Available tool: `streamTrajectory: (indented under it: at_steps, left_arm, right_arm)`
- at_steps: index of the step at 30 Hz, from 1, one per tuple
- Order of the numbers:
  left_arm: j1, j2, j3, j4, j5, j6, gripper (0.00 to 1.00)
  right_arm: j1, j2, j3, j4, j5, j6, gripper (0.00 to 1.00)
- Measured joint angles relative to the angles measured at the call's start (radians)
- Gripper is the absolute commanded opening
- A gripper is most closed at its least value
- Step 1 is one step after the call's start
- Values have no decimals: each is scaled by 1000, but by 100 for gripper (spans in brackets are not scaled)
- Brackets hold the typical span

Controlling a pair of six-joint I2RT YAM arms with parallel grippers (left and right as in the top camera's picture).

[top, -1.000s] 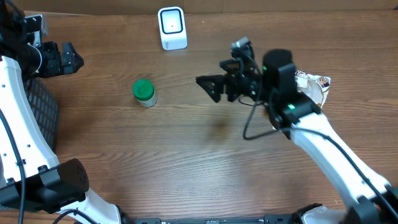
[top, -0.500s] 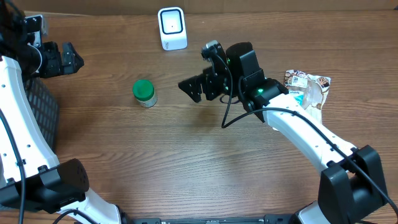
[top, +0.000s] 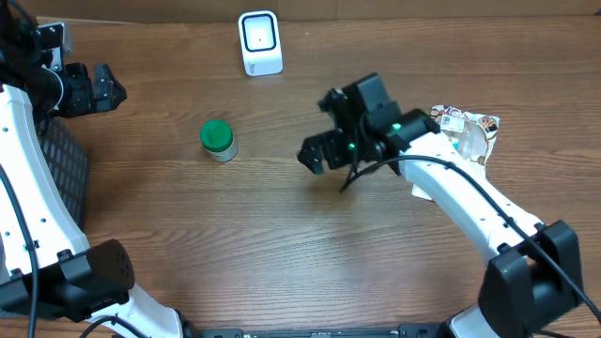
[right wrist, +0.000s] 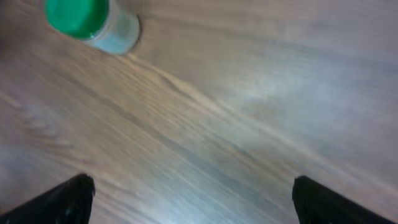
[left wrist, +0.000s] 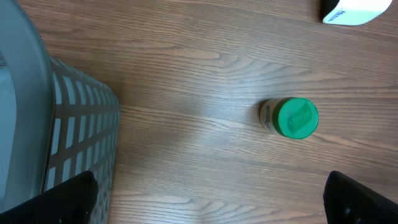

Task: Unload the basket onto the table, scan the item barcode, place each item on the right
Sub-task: 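Reach the right gripper over the green-lidded jar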

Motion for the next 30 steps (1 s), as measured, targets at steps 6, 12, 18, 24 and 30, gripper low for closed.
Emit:
streamTrajectory:
  at_steps: [6, 12, 18, 24, 30]
  left_arm:
    - [0, 0, 0, 0, 0, 0, 100]
    - [0, 0, 0, 0, 0, 0, 100]
    - [0, 0, 0, 0, 0, 0, 100]
    - [0, 0, 0, 0, 0, 0, 100]
    - [0, 0, 0, 0, 0, 0, 100]
  right_arm:
    - [111, 131, 343, 18, 97, -53, 95]
    - [168, 270, 381, 177, 98, -63, 100]
    - [246, 411, 380, 286, 78, -66, 100]
    - [283, 467, 380, 414, 72, -67, 100]
    - [282, 521, 380, 457, 75, -66, 100]
